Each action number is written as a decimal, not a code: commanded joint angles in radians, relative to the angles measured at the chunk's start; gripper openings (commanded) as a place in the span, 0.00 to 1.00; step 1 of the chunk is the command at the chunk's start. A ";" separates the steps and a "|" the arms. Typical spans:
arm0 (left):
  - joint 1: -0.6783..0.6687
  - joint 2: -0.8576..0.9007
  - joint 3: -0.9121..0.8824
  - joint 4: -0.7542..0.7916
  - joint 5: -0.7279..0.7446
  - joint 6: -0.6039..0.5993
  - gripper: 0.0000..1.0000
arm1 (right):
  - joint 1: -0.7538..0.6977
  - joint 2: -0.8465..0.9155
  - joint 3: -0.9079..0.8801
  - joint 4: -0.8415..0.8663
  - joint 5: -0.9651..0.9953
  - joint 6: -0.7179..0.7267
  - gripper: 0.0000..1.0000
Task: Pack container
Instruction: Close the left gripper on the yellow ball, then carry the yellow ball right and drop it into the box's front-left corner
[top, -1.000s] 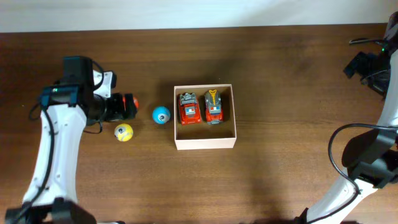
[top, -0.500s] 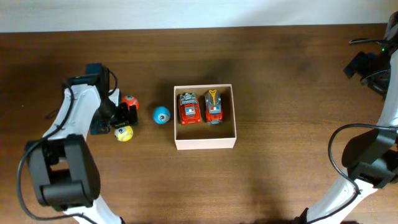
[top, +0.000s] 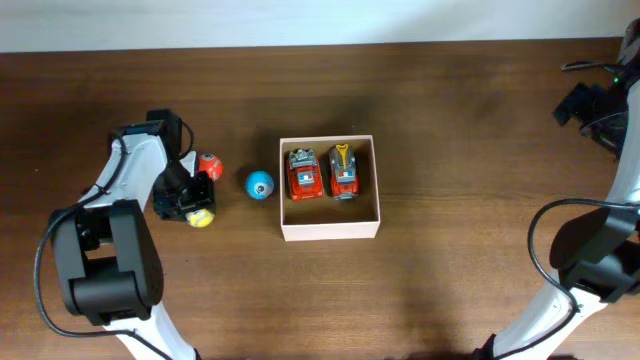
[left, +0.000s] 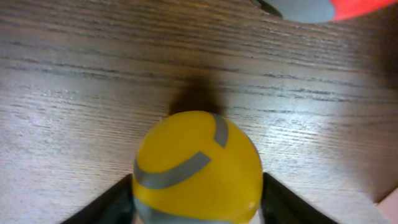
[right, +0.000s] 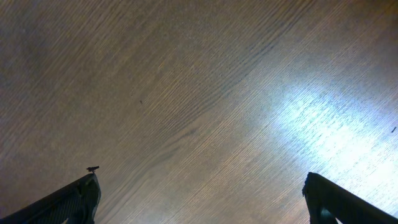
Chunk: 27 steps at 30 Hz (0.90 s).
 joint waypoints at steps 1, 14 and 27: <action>-0.003 0.014 0.008 0.008 -0.006 -0.005 0.52 | -0.001 -0.028 0.019 -0.001 0.002 -0.003 0.99; -0.003 0.014 0.009 0.040 0.010 -0.005 0.37 | -0.001 -0.028 0.019 -0.001 0.002 -0.003 0.99; -0.003 0.014 0.166 -0.083 0.092 -0.002 0.36 | -0.001 -0.028 0.019 -0.001 0.002 -0.003 0.99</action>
